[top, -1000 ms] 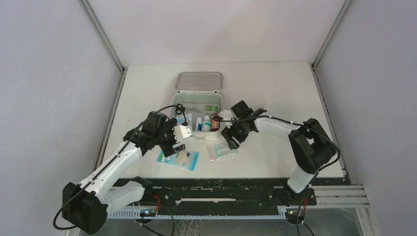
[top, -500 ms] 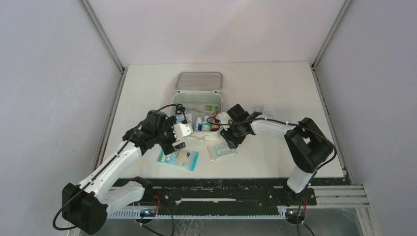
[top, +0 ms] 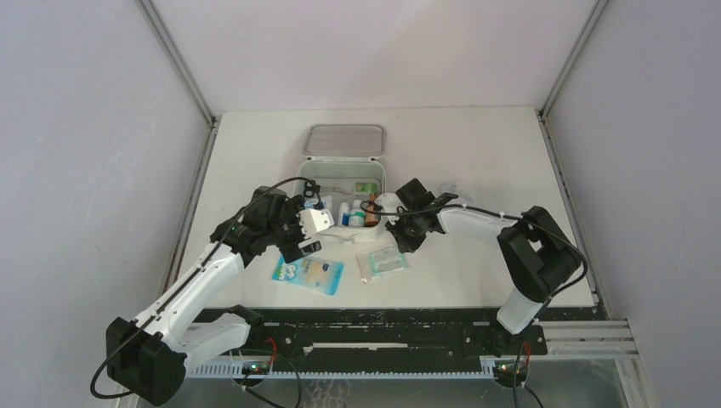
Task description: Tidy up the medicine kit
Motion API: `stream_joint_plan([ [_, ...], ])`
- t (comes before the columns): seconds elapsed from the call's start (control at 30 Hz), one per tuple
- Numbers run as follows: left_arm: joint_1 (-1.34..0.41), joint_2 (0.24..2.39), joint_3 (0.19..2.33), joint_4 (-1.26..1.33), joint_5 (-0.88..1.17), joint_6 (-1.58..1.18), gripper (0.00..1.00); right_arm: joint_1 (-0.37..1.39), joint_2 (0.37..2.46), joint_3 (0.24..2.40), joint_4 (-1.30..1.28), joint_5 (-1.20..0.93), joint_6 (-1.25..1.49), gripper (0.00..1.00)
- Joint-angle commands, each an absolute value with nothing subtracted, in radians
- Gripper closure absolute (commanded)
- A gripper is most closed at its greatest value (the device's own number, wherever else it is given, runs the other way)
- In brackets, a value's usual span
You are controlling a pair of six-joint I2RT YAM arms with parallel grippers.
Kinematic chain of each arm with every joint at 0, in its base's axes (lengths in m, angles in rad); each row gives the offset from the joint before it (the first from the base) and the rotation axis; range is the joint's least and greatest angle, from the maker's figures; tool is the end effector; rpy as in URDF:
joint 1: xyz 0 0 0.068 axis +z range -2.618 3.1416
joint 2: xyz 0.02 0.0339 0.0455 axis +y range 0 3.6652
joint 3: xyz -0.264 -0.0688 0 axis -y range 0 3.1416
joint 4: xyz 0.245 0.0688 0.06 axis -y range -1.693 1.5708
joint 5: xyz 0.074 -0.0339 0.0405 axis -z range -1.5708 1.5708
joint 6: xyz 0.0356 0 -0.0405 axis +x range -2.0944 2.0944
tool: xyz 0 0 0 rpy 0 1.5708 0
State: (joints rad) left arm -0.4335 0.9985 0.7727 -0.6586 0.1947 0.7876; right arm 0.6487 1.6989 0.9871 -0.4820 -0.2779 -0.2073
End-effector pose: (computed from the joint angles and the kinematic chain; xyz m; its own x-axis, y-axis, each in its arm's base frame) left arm 0.1770 -0.0895 0.2548 -0.1244 0.8237 -0.5532 0.8667 0.3616 0.3435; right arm 0.2477 0.2001 0.1601 -0.5889 -0.6949 -0.4127 -0.7998 0.5746 0.1738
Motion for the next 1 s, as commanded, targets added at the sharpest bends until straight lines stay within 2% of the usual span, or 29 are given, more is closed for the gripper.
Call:
stream_joint_plan([
  [0.0, -0.437, 0.991, 0.826, -0.587, 0.263, 0.787, 0.06, 0.618, 1.567, 0.974, -0.46, -0.396, -0.264, 1.0],
  [0.2, -0.437, 1.05, 0.892, -0.585, 0.376, 0.779, 0.07, 0.577, 1.461, 0.927, -0.448, -0.491, -0.32, 1.0],
  [0.5, -0.437, 1.08, 0.927, -0.579, 0.439, 0.761, 0.08, 0.541, 1.573, 0.987, -0.503, -0.362, -0.244, 0.99],
  [0.83, -0.437, 1.022, 0.872, -0.525, 0.425, 0.735, 0.08, 0.521, 1.7, 1.061, -0.513, -0.359, -0.181, 0.57],
  [0.97, -0.436, 1.006, 0.857, -0.516, 0.421, 0.735, 0.08, 0.555, 1.718, 1.068, -0.499, -0.336, -0.189, 0.49],
])
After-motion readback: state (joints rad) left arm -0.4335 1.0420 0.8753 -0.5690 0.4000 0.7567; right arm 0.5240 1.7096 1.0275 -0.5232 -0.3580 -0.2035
